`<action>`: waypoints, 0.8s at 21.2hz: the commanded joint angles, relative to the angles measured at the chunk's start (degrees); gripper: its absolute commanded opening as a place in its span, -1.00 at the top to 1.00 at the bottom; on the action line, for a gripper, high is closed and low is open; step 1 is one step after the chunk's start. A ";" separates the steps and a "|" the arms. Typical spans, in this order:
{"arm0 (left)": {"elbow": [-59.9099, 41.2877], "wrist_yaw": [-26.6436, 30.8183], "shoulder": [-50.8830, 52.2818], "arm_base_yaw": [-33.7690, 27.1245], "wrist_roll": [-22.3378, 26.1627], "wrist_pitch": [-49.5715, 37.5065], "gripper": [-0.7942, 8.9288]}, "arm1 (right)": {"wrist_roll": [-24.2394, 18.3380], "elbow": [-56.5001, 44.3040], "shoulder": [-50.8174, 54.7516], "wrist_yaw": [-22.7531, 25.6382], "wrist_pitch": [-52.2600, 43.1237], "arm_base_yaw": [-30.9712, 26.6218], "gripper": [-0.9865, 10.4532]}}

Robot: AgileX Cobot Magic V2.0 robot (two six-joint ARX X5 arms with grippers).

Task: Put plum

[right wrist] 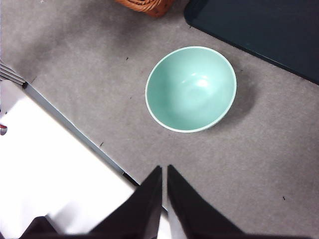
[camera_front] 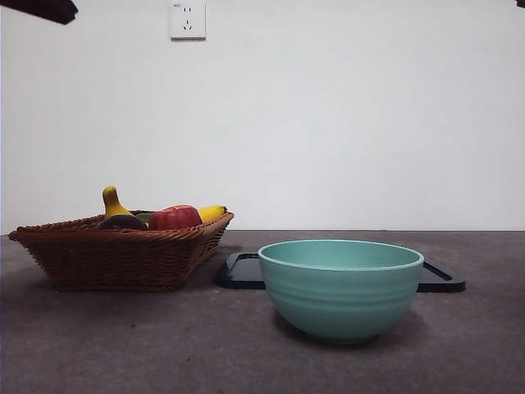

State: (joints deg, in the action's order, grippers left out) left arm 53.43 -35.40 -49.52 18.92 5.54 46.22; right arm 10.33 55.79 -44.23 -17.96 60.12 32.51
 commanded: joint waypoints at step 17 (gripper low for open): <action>-36.83 34.34 36.98 -18.23 1.18 -49.00 0.82 | -0.33 0.87 -0.22 -0.07 -0.59 0.35 0.82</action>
State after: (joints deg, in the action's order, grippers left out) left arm 17.34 -1.37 -13.28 0.84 6.52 -1.89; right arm 10.33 55.79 -44.23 -17.96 60.12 32.51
